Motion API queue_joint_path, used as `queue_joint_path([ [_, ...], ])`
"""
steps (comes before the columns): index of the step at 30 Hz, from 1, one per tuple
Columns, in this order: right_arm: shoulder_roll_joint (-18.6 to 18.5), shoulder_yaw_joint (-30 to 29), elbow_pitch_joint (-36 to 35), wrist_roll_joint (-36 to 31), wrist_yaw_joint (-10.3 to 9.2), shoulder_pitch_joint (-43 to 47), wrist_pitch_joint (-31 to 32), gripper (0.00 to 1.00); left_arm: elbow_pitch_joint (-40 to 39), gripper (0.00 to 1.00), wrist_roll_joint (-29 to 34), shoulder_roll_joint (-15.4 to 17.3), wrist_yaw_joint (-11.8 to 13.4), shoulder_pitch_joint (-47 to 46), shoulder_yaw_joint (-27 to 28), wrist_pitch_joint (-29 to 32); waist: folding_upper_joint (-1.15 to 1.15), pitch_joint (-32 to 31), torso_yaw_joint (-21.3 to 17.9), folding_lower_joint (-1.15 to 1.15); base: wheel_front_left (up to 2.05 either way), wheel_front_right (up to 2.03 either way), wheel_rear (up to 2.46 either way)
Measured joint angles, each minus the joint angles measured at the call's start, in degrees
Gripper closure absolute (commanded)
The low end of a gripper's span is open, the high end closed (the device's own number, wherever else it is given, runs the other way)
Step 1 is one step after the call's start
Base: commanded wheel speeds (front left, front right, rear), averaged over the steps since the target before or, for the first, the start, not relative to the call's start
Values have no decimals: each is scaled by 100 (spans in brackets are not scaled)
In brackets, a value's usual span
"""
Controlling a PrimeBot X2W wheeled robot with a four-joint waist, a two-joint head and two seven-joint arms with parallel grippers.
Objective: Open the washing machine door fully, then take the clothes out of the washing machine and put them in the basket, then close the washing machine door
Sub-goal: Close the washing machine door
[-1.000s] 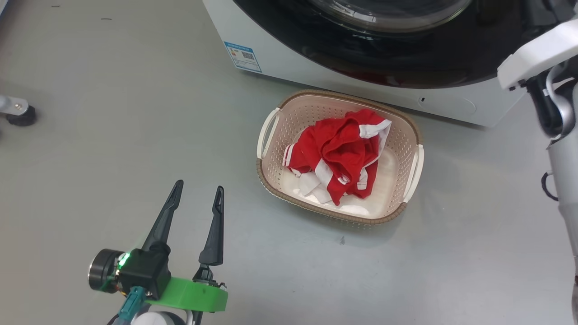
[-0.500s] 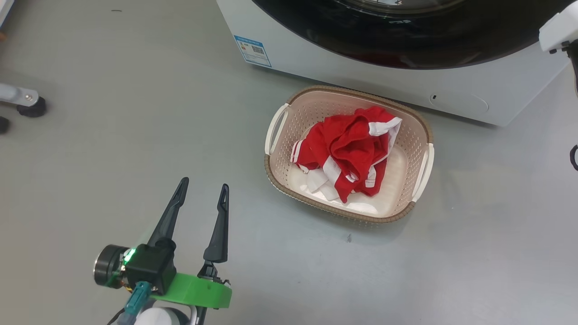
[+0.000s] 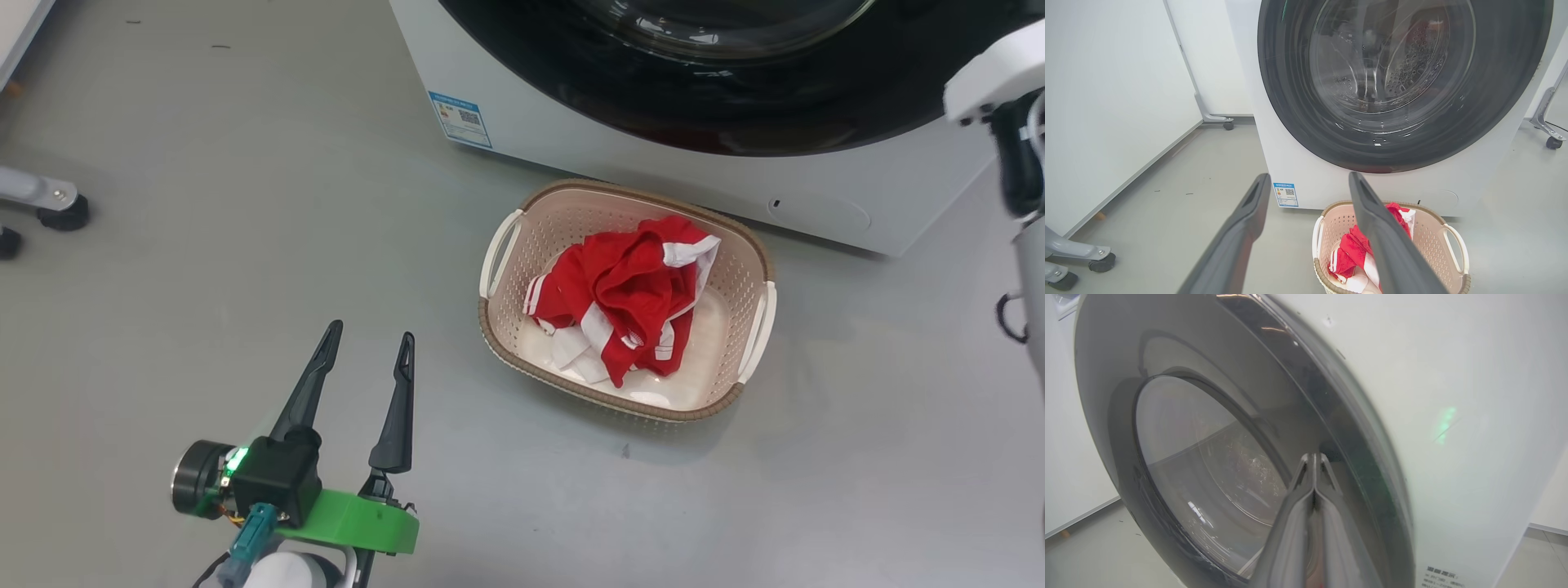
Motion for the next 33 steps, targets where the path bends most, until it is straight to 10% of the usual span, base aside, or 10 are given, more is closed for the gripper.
queue_joint_path([
  [18, 801, 566, -112, 85, 8, 1672, -397, 100, 49, 0, 94, 34, 49, 10, 277, -1, 0, -402, -559, 0, 0, 0, 0],
  [21, 936, 592, -193, 112, 8, 1963, -401, 53, 53, 0, 109, 74, 53, 24, 322, -1, 0, -499, -713, 0, 0, 0, 0],
  [22, 972, 601, -213, 124, 8, 2061, -401, 3, 56, 0, 109, 89, 54, 33, 331, -1, 0, -531, -768, 0, 0, 0, 0],
  [33, 1171, 530, -998, -16, -166, 2991, -445, 0, 175, 0, 107, 187, 57, 311, 405, -1, 0, -884, -1375, 0, 0, 0, 0],
])
